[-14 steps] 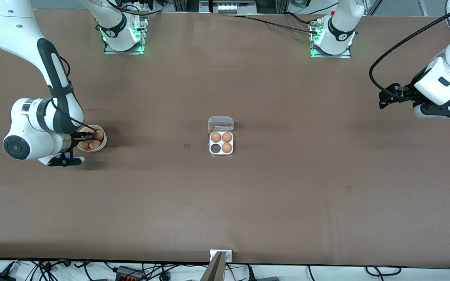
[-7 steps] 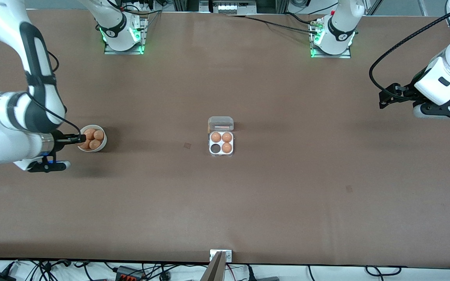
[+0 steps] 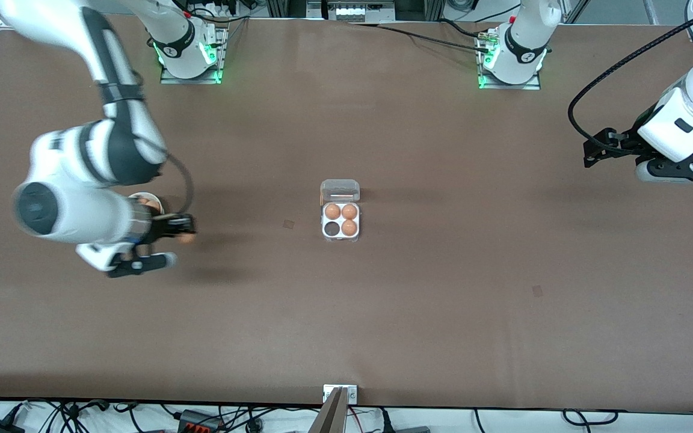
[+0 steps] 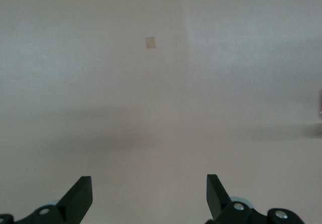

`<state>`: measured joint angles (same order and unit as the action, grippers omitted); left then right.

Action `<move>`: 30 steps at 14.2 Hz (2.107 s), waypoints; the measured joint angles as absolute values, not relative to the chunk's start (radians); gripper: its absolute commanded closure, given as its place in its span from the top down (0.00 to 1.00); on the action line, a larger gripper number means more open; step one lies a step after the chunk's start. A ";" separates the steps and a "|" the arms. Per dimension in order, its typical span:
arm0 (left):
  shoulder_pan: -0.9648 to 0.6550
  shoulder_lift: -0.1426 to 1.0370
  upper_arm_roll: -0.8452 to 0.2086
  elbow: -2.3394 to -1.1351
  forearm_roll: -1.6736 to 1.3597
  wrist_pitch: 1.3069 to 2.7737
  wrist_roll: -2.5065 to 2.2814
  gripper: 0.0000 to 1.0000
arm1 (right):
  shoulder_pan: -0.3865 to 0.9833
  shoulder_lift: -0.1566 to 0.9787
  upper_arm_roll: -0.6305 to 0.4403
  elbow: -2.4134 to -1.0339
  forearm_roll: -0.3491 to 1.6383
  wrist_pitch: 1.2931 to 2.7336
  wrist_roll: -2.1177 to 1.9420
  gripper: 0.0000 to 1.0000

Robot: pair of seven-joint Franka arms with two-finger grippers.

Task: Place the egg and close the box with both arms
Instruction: 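Lift the egg and carry it with the right gripper to the carton, then lower the egg into the empty carton slot and open the right gripper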

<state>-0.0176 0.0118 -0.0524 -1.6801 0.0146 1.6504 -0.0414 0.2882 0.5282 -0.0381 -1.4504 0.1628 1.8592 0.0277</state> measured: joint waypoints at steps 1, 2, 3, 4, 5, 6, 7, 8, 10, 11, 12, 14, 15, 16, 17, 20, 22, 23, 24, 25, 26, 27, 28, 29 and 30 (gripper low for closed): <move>-0.018 0.012 -0.052 -1.680 0.015 1.650 -0.041 1.00 | 0.323 0.543 -0.038 -1.450 0.182 1.902 0.072 0.26; -0.018 0.012 -0.053 -1.680 0.015 1.650 -0.041 1.00 | 0.356 0.558 -0.038 -1.450 0.210 1.948 0.112 0.26; -0.018 0.012 -0.053 -1.680 0.015 1.650 -0.041 1.00 | 0.387 0.574 -0.037 -1.450 0.233 1.990 0.151 0.26; -0.018 0.012 -0.053 -1.680 0.015 1.650 -0.041 1.00 | 0.418 0.588 -0.037 -1.450 0.245 2.030 0.190 0.26; -0.018 0.012 -0.053 -1.680 0.015 1.650 -0.041 1.00 | 0.451 0.602 -0.036 -1.450 0.252 2.076 0.236 0.26; -0.018 0.012 -0.053 -1.680 0.015 1.650 -0.041 1.00 | 0.483 0.614 -0.036 -1.450 0.255 2.120 0.290 0.26; -0.018 0.012 -0.053 -1.680 0.015 1.650 -0.041 1.00 | 0.512 0.626 -0.036 -1.450 0.256 2.160 0.348 0.26; -0.018 0.012 -0.053 -1.680 0.015 1.650 -0.041 1.00 | 0.540 0.638 -0.036 -1.450 0.260 2.191 0.405 0.26; -0.018 0.012 -0.053 -1.680 0.015 1.650 -0.041 1.00 | 0.591 0.664 -0.035 -1.450 0.291 2.230 0.490 0.26; -0.018 0.012 -0.053 -1.680 0.015 1.650 -0.041 1.00 | 0.617 0.680 -0.035 -1.450 0.309 2.254 0.522 0.26; -0.018 0.012 -0.053 -1.680 0.015 1.650 -0.041 1.00 | 0.639 0.696 -0.036 -1.450 0.323 2.277 0.547 0.26; -0.018 0.012 -0.053 -1.680 0.015 1.650 -0.041 1.00 | 0.665 0.720 -0.036 -1.450 0.340 2.301 0.578 0.26; -0.018 0.012 -0.053 -1.680 0.015 1.650 -0.041 1.00 | 0.668 0.729 -0.036 -1.450 0.343 2.304 0.582 0.26; -0.018 0.012 -0.053 -1.680 0.015 1.650 -0.041 1.00 | 0.668 0.737 -0.037 -1.450 0.344 2.304 0.584 0.26; -0.018 0.012 -0.053 -1.680 0.015 1.650 -0.041 1.00 | 0.668 0.746 -0.039 -1.450 0.344 2.304 0.584 0.26; -0.018 0.012 -0.053 -1.680 0.015 1.650 -0.041 1.00 | 0.669 0.765 -0.042 -1.450 0.344 2.304 0.584 0.26; -0.018 0.012 -0.053 -1.680 0.015 1.650 -0.041 1.00 | 0.671 0.776 -0.041 -1.450 0.345 2.304 0.584 0.26; -0.018 0.012 -0.053 -1.680 0.015 1.650 -0.041 1.00 | 0.672 0.779 -0.041 -1.450 0.345 2.304 0.584 0.26; -0.018 0.012 -0.053 -1.680 0.015 1.650 -0.041 1.00 | 0.673 0.781 -0.041 -1.450 0.345 2.304 0.584 0.28; -0.018 0.012 -0.053 -1.680 0.015 1.650 -0.041 1.00 | 0.677 0.782 -0.040 -1.450 0.345 2.304 0.584 0.50; -0.018 0.012 -0.053 -1.680 0.015 1.650 -0.041 1.00 | 0.682 0.782 -0.040 -1.450 0.345 2.304 0.584 0.99; -0.018 0.012 -0.053 -1.680 0.015 1.650 -0.041 1.00 | 0.686 0.783 -0.040 -1.450 0.345 2.304 0.584 1.00; -0.018 0.012 -0.053 -1.680 0.015 1.650 -0.041 1.00 | 0.688 0.782 -0.040 -1.450 0.345 2.304 0.584 1.00; -0.018 0.012 -0.054 -1.680 0.015 1.650 -0.041 1.00 | 0.688 0.781 -0.042 -1.448 0.345 2.304 0.584 1.00; -0.019 0.012 -0.055 -1.680 0.015 1.650 -0.041 1.00 | 0.688 0.777 -0.047 -1.442 0.345 2.303 0.584 1.00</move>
